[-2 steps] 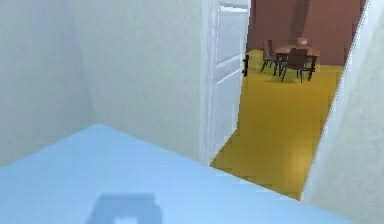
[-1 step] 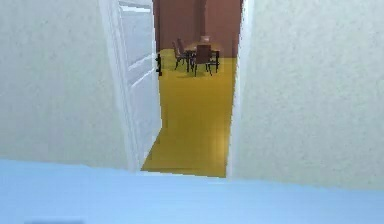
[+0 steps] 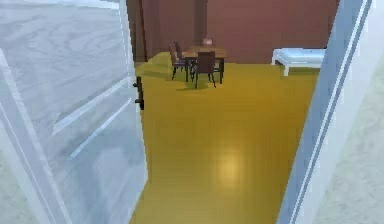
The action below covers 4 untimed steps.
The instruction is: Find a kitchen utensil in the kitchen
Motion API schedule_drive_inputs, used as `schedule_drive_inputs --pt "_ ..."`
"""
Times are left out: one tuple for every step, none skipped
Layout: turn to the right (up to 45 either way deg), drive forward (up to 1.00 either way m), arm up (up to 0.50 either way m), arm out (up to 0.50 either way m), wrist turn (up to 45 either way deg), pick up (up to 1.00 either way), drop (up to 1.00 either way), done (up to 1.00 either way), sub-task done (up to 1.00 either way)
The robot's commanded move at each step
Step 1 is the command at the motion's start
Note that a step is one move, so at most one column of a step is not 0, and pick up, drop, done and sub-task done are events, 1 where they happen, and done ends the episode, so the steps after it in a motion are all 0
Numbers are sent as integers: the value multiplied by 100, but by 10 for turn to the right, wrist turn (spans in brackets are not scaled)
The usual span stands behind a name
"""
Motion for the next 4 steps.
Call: schedule_drive_inputs --pt "0 50 0 0 0 0 0 0 0" --pt "0 100 0 0 0 0 0 0 0" --pt "0 15 0 0 0 0 0 0 0" --pt "420 0 0 0 0 0 0 0 0"
